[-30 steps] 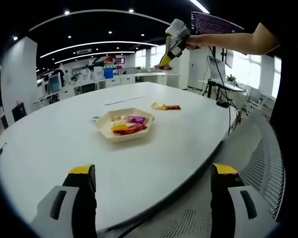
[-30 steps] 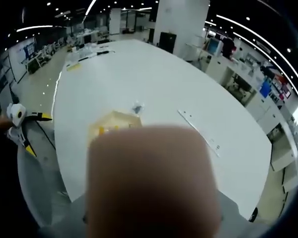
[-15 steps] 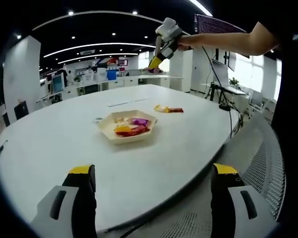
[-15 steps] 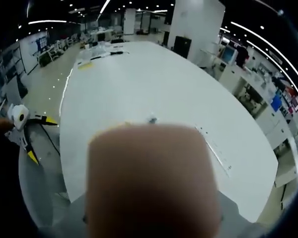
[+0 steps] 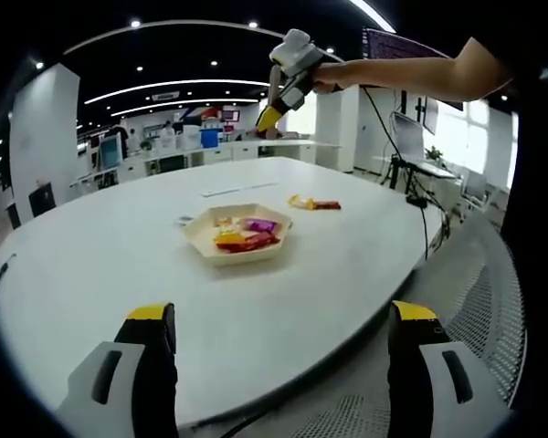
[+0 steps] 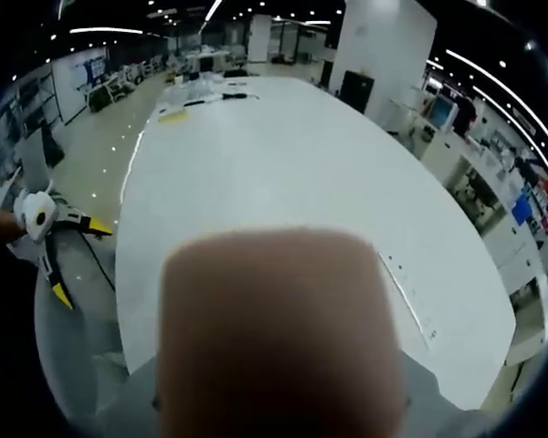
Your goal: Place the target food into the container with the food tongs after gripping and lifting it, then release it inside without dropping or visibly crushing the food.
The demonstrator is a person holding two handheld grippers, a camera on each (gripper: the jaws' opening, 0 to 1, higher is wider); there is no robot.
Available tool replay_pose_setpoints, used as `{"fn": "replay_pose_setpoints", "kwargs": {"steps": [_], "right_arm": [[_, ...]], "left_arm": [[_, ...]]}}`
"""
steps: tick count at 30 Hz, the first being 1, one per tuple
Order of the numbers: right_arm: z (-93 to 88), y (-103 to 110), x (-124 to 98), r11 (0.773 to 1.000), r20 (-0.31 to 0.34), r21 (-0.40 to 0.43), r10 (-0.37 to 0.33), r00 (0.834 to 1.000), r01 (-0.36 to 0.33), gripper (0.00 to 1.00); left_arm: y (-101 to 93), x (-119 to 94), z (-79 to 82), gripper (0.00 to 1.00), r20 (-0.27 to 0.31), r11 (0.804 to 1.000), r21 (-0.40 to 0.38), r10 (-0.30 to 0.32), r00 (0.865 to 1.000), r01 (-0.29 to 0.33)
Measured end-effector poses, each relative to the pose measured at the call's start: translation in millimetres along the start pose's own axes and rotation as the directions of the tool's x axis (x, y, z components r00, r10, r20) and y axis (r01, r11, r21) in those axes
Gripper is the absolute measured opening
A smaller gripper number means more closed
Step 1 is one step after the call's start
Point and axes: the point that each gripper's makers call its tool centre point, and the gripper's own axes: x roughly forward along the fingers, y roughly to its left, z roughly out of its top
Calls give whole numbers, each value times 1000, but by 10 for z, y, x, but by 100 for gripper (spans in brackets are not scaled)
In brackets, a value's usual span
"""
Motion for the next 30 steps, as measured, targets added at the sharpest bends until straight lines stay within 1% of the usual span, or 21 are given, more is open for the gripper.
{"fn": "replay_pose_setpoints", "kwargs": {"steps": [5,12,14,15,16,17,30], "right_arm": [[66,-1,75,1000,4,-14,15,1000,-15,23],[163,11,117,999,12,-21,25,1000,-24,23],[228,-13,120,1000,39,-9,14,999,-14,26],[254,8,112,999,49,10,33,998,-34,26],[270,9,108,999,55,13,36,998,-37,27],[287,-7,108,1000,62,2,25,998,-25,27],[200,-42,89,1000,48,9,13,999,-14,26]], "left_arm": [[5,-6,29,95,16,1000,-19,0,1000,0],[12,-2,24,95,17,1000,-21,2,1000,-1],[13,-1,23,95,16,1000,-20,2,1000,-1],[14,-1,23,95,16,1000,-21,2,1000,-2],[15,-1,22,95,16,1000,-21,2,1000,-2],[13,-1,21,95,15,1000,-21,1,1000,-1],[-10,4,5,93,2,1000,-21,-9,1000,9]]}}
